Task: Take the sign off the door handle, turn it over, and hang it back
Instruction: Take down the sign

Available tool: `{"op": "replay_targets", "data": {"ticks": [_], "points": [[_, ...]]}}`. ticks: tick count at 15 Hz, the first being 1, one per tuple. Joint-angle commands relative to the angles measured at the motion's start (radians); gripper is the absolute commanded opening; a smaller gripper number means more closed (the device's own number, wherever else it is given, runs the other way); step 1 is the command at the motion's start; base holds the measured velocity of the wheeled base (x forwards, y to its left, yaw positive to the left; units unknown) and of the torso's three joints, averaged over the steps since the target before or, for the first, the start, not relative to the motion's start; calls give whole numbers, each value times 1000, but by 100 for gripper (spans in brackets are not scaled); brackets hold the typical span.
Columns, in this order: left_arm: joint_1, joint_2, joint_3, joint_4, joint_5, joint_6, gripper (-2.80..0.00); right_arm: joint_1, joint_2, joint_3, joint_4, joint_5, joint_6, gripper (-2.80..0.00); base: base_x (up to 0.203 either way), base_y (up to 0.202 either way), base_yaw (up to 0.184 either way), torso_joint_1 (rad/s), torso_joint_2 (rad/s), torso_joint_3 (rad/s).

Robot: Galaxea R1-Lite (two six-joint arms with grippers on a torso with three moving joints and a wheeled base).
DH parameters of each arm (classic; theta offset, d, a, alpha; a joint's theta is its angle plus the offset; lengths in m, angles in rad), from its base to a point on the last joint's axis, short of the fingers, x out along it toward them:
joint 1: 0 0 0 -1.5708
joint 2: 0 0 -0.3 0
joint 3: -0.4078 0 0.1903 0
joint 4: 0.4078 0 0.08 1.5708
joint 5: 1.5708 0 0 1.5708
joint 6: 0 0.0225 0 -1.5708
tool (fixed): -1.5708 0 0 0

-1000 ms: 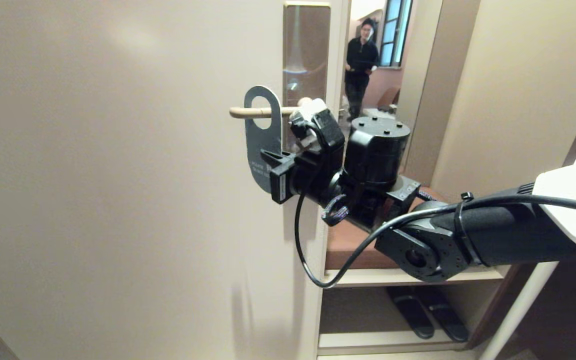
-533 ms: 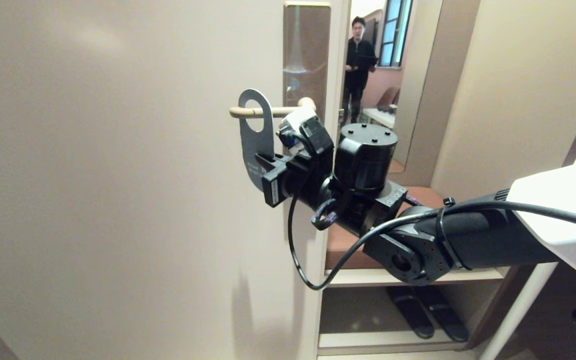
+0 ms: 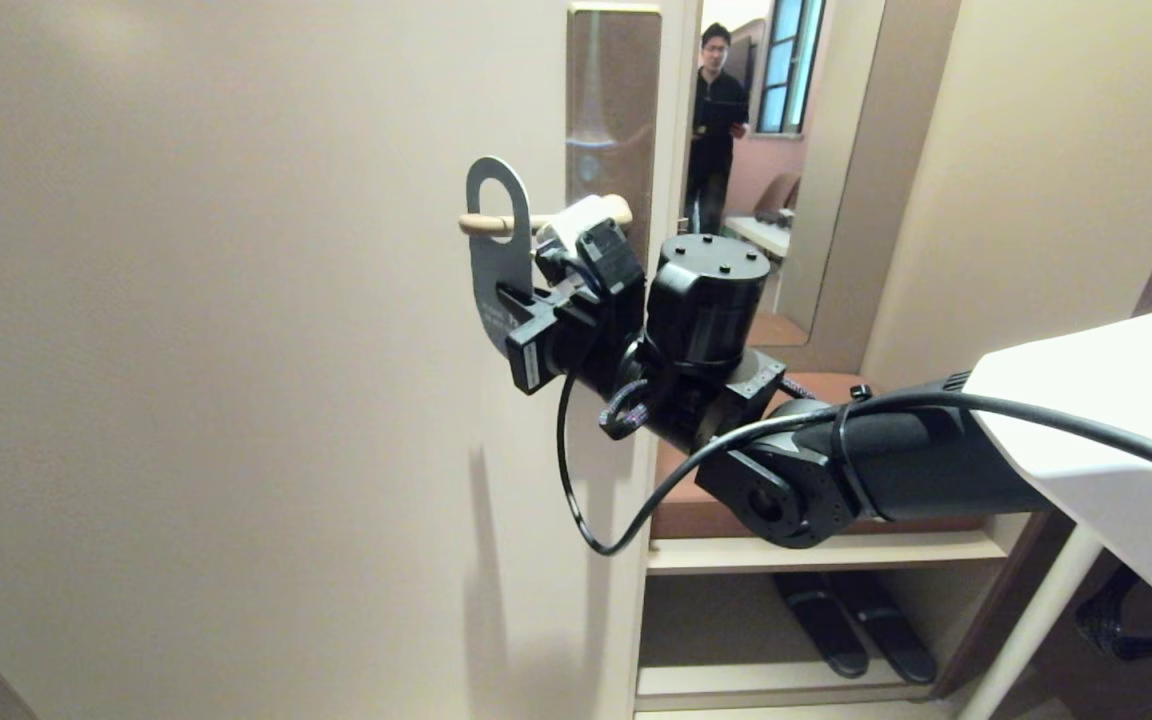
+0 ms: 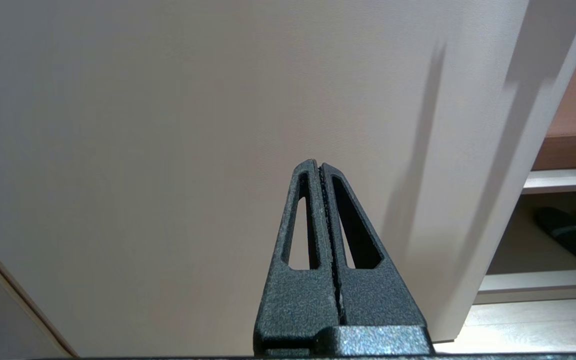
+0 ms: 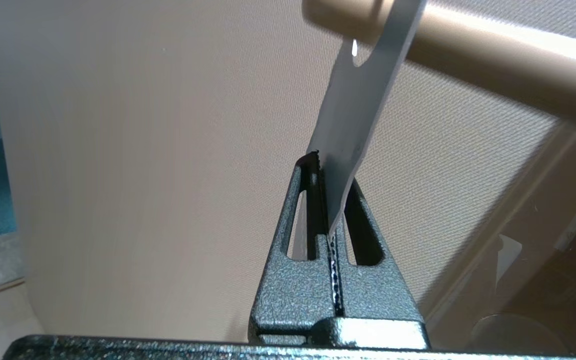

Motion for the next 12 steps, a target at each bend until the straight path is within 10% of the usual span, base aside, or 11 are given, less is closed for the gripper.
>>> {"op": "replay_targets", "data": {"ticks": [1,12], "points": [[0,1,0,0,-1,0,-280,6,24,-7,-5,1,-2,-280,0,0,0,0,0,0],[0,1,0,0,0,0,-280,21,34,-5,-23,47,8,-280,0,0,0,0,0,0]]}}
